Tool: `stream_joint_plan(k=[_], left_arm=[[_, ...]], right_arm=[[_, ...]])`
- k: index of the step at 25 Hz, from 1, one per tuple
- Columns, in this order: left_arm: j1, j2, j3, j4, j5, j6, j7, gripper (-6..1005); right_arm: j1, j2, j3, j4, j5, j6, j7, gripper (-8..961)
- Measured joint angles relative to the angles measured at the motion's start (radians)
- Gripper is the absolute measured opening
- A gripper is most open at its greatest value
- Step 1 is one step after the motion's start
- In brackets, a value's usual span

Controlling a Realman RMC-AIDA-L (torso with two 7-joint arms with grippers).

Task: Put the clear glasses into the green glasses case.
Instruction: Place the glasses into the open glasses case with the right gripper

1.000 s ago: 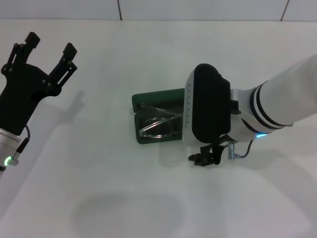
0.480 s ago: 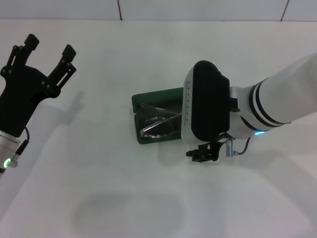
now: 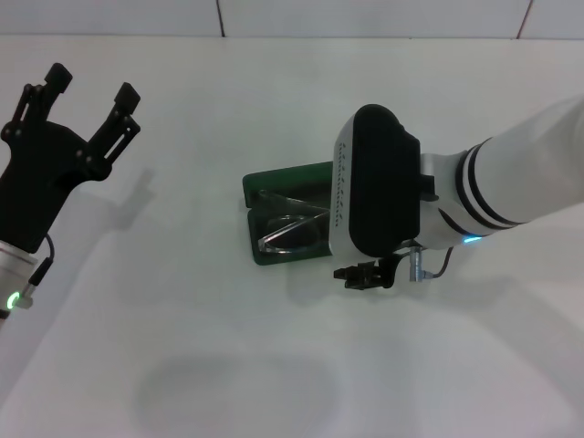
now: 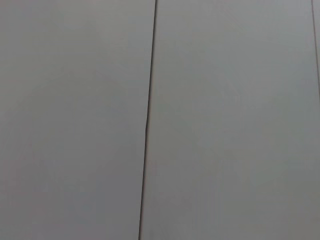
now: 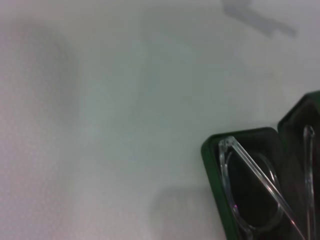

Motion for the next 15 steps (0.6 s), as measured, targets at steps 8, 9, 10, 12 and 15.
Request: stream_joint_plan(k=[8,9,10,12,15], left_arm=[[-0.003,0.001,0.000,0.000,0.000,0.000,0.002,875],[-0.004,0.001,0.000,0.000,0.000,0.000,0.002,875],[-0.005,0.002,0.000,0.000,0.000,0.000,0.002,875],[-0.005,0.002,0.000,0.000,0.000,0.000,0.002,875],[-0.007,0.003,0.000,0.000,0.000,0.000,0.002,875]], right_arm=[[0.009,0.001,-0.035,0.005,0.003,0.025,-0.010,533],[0.010,0.001,-0.036,0.007,0.003,0.029,-0.012,533],[0.010,0.001,-0.034,0.009,0.001,0.034,-0.013,533],[0.010,0.001,-0.030,0.015,-0.003,0.049,-0.013,533],[0.010,0.001,-0.028,0.025,-0.006,0.072,-0.013,533]])
